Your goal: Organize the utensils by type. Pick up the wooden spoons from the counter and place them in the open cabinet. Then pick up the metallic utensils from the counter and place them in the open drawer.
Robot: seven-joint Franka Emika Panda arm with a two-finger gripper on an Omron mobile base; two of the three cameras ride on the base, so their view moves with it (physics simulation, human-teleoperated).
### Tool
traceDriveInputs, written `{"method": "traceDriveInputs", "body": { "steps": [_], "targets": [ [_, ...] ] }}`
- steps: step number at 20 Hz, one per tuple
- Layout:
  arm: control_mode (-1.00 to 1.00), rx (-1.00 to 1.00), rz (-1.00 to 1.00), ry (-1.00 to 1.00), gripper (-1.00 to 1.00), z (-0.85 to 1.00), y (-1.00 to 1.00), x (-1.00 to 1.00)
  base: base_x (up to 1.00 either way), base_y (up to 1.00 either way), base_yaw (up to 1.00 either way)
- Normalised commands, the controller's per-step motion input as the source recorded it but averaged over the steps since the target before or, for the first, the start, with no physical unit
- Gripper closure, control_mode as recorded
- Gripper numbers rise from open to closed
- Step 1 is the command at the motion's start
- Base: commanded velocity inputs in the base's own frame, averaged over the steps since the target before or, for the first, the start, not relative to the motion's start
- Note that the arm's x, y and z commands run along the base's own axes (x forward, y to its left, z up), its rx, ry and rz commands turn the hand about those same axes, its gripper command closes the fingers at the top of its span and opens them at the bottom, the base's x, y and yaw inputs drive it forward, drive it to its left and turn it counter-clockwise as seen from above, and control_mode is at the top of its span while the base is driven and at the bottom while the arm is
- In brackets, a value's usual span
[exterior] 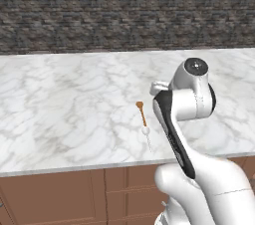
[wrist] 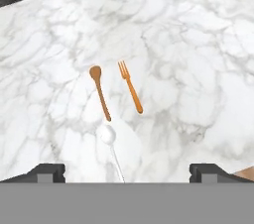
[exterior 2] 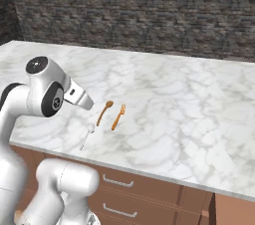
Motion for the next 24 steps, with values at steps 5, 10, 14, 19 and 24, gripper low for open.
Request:
{"method": "traceDriveInputs", "body": {
  "steps": [5, 10, 14, 19, 24],
  "targets": [
    [-1.0, -0.01, 0.07, 0.29, -1.0, -0.1, 0.35, 0.45, 0.0, 0.0, 0.0],
    [-1.0, 0.0, 0.01, 0.05, -1.0, -0.46, 0.01, 0.24, 0.0, 0.0, 0.0],
    [-1.0, 0.0, 0.0, 0.0, -1.0, -0.56, 0.0, 0.37, 0.0, 0.0, 0.0],
    [-1.0, 0.0, 0.0, 0.0, -1.0, -0.47, 0.0, 0.41, 0.0, 0.0, 0.0],
    [-1.0, 0.0, 0.0, 0.01, -1.0, -0.28, 0.0, 0.57, 0.0, 0.0, 0.0]
  ]
}}
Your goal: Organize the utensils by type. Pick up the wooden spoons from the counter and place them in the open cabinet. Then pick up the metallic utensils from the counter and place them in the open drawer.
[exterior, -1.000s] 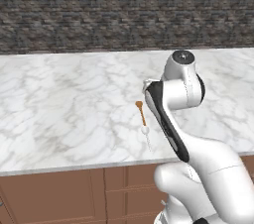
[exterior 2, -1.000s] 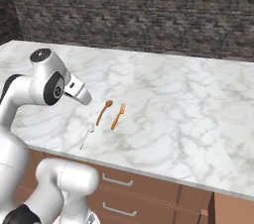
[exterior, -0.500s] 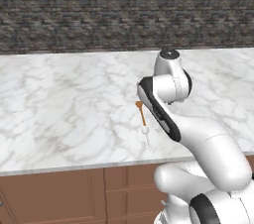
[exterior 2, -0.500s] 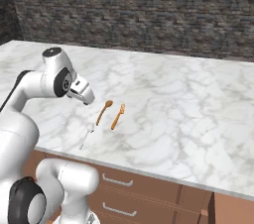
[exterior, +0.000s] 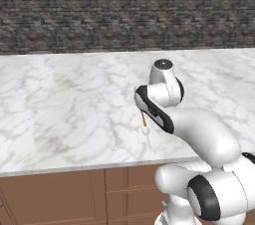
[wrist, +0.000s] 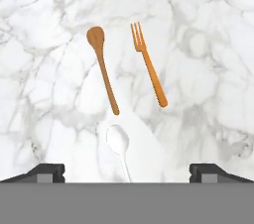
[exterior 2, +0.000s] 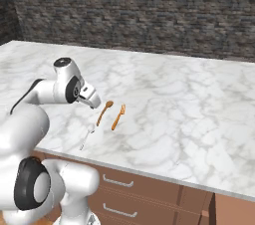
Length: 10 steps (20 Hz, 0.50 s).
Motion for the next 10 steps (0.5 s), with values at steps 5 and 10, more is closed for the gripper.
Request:
{"method": "traceDriveInputs", "body": {
  "steps": [5, 10],
  "targets": [
    [-1.0, 0.0, 0.0, 0.01, -1.0, -0.29, 0.0, 0.65, 0.0, 0.0, 0.0],
    [-1.0, 0.0, 0.0, 0.0, -1.0, -0.42, 0.0, 0.56, 0.0, 0.0, 0.0]
  ]
}}
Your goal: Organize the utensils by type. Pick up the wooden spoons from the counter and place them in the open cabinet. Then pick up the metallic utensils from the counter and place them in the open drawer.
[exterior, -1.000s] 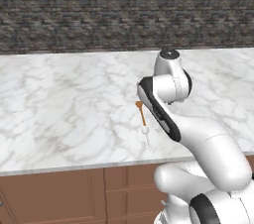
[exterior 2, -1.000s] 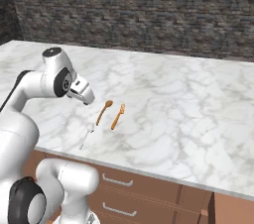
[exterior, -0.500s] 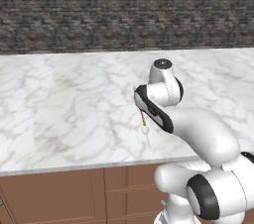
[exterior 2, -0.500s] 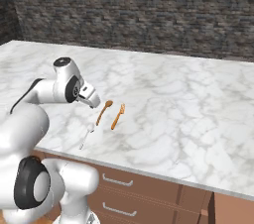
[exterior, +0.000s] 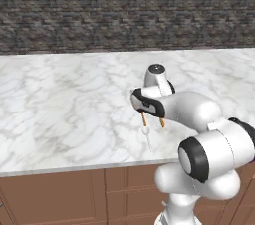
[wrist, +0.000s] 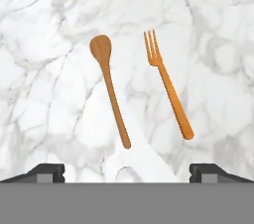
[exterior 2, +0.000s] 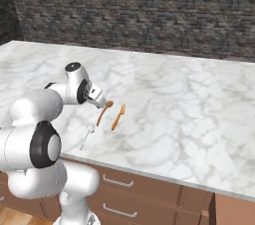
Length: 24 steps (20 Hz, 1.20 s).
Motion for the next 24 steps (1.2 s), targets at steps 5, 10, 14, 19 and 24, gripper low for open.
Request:
{"method": "traceDriveInputs", "body": {
  "steps": [5, 10, 14, 19, 24],
  "targets": [
    [-1.0, 0.0, 0.0, 0.01, -1.0, -0.44, 0.0, 0.49, 0.0, 0.0, 0.0],
    [-1.0, 0.0, 0.0, 0.0, -1.0, -0.43, 0.0, 0.44, 0.0, 0.0, 0.0],
    [-1.0, 0.0, 0.0, 0.0, -1.0, -0.43, 0.0, 0.37, 0.0, 0.0, 0.0],
    [-1.0, 0.0, 0.0, 0.0, -1.0, -0.43, 0.0, 0.29, 0.0, 0.0, 0.0],
    [-1.0, 0.0, 0.0, 0.0, -1.0, -0.38, 0.0, 0.3, 0.0, 0.0, 0.0]
  ]
}}
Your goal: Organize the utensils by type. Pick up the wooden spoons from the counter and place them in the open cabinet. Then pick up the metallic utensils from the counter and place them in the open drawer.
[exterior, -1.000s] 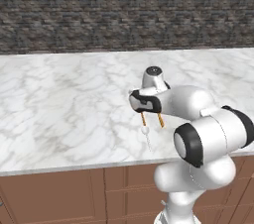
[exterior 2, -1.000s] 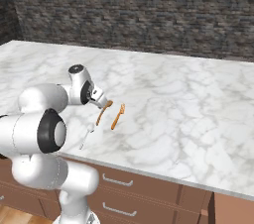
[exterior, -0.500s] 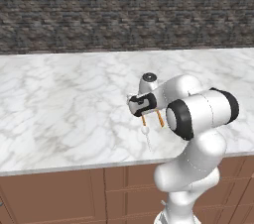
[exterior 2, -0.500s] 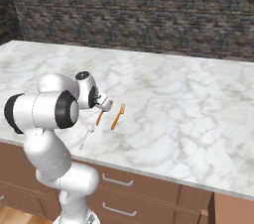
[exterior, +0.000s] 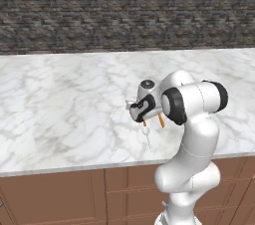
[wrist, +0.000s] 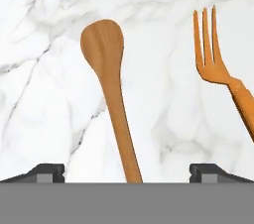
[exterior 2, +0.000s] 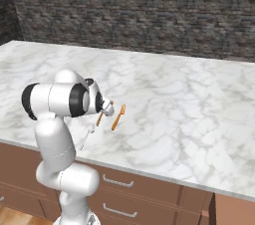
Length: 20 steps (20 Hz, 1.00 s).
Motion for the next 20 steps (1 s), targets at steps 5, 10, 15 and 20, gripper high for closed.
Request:
{"method": "traceDriveInputs", "body": {
  "steps": [5, 10, 15, 20],
  "targets": [
    [-1.0, 0.0, 0.0, 0.0, -1.0, -0.31, 0.0, 0.33, 0.0, 0.0, 0.0],
    [-1.0, 0.0, 0.0, 0.0, -1.0, -0.31, -0.01, 0.3, 0.0, 0.0, 0.0],
    [-1.0, 0.0, 0.0, 0.0, -1.0, -0.31, -0.03, 0.29, 0.0, 0.0, 0.0],
    [-1.0, 0.0, 0.0, 0.0, 1.0, -0.33, -0.06, 0.2, 0.0, 0.0, 0.0]
  ]
}}
